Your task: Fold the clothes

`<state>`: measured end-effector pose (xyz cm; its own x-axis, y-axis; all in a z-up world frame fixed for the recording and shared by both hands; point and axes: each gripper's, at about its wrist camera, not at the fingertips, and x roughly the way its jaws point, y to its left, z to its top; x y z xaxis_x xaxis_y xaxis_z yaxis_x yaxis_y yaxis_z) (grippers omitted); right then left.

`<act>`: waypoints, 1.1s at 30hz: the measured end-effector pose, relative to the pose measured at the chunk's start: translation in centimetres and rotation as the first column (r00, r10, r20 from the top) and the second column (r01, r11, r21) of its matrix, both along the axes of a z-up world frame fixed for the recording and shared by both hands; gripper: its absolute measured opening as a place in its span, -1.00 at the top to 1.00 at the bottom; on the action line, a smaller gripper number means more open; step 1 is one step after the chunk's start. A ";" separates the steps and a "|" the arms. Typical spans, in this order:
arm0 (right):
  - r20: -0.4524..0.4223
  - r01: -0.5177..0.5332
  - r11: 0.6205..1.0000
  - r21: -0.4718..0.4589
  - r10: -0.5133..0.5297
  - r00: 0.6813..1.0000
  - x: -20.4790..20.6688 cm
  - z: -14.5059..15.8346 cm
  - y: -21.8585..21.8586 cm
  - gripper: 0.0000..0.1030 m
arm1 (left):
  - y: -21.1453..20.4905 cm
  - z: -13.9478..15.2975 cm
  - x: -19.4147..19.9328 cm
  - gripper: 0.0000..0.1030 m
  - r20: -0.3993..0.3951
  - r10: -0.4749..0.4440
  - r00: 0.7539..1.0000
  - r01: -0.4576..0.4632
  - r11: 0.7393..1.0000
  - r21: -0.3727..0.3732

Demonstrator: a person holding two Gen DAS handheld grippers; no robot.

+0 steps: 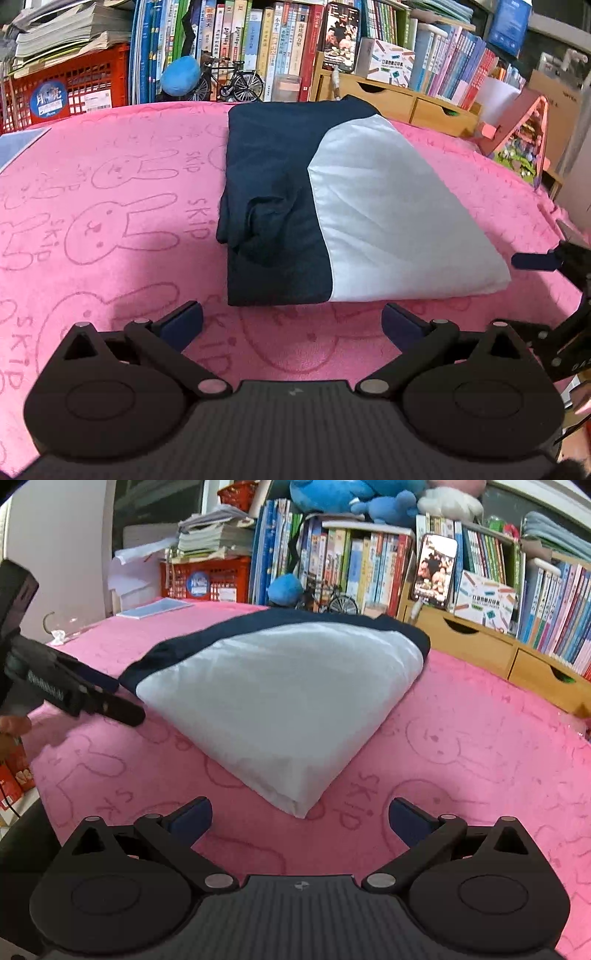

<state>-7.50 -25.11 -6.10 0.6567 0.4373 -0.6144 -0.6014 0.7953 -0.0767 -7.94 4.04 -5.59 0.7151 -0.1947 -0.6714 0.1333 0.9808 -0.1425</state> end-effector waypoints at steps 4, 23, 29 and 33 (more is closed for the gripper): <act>-0.004 0.003 1.000 0.010 -0.003 1.000 0.0 -0.1 0.1 -1.00 | -0.9 -0.4 -0.3 -1.00 0.012 -0.019 1.000 0.018 0.997 0.070; -0.027 0.016 0.997 0.076 -0.014 1.000 0.5 -0.7 -0.5 -1.00 | -2.0 -1.0 -0.9 -1.00 0.061 -0.014 0.998 0.005 0.991 0.137; -0.026 0.016 0.997 0.079 -0.014 1.000 0.6 -0.7 -0.5 -1.00 | -2.0 -1.2 -1.1 -1.00 0.079 -0.011 0.997 0.001 0.991 0.135; -0.025 0.017 0.997 0.080 -0.015 1.000 0.6 -0.7 -0.5 -1.00 | -2.0 -1.2 -1.1 -1.00 0.084 -0.012 0.996 0.000 0.991 0.135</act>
